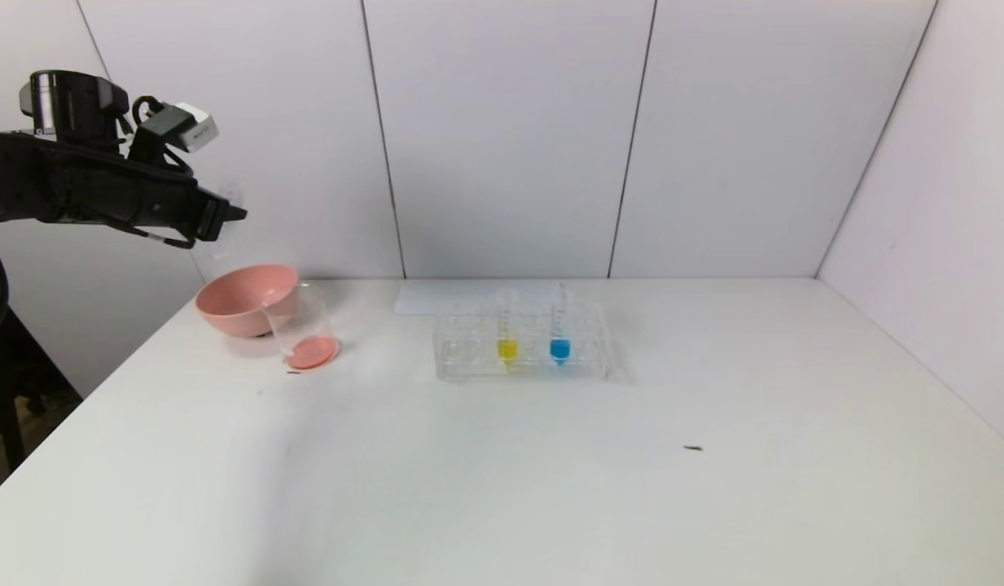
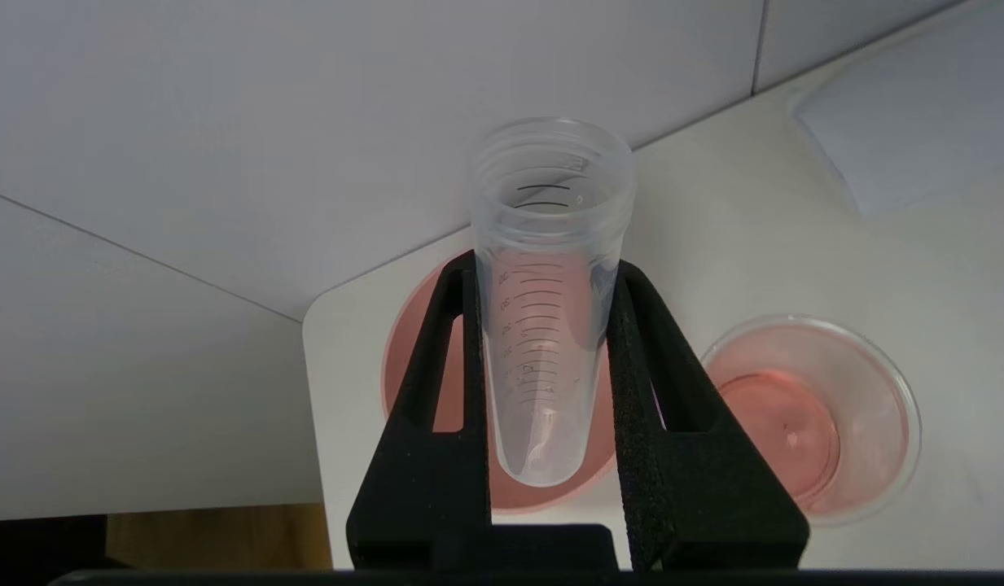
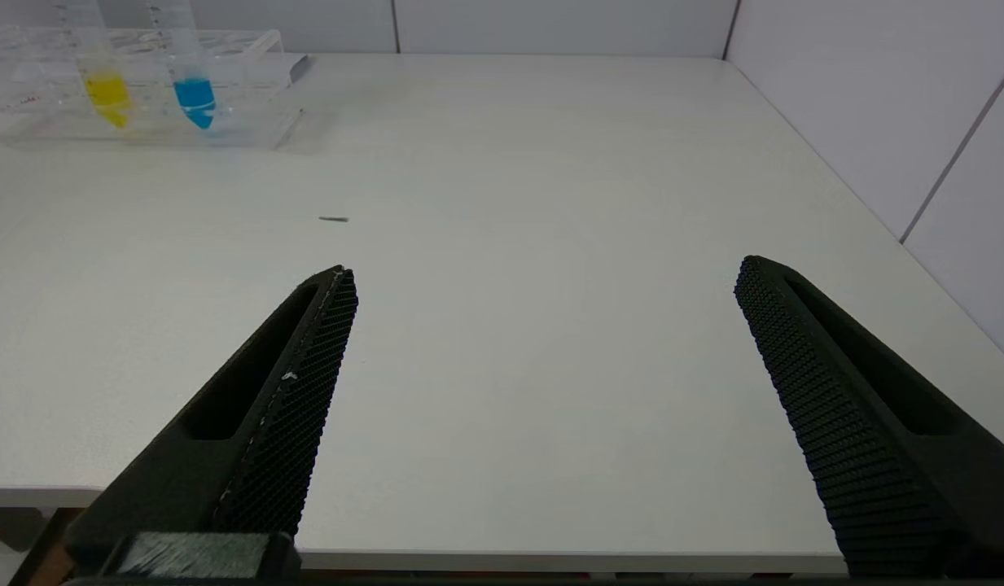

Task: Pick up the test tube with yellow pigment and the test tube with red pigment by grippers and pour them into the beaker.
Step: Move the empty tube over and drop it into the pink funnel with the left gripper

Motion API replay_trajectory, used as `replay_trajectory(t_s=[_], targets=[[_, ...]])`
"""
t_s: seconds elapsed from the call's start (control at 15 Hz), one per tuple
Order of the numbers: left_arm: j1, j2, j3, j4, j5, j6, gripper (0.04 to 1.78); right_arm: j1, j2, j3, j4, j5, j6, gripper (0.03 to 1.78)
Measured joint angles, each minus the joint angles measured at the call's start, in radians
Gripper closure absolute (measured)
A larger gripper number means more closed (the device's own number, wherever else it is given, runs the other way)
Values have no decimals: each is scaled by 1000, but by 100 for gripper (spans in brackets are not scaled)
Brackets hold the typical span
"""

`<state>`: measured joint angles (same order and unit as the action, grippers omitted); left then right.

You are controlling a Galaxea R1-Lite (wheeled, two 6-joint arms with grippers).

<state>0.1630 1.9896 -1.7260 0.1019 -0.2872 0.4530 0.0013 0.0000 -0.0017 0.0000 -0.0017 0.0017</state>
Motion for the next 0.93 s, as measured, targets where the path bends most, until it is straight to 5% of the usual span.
replay_trajectory(t_s=[0.47, 0.93], targets=[[15, 67, 0, -184, 9, -230, 137, 0, 0, 0, 0, 0, 0, 11], [53, 151, -7, -226, 12, -290, 137, 0, 0, 0, 0, 0, 0, 11]])
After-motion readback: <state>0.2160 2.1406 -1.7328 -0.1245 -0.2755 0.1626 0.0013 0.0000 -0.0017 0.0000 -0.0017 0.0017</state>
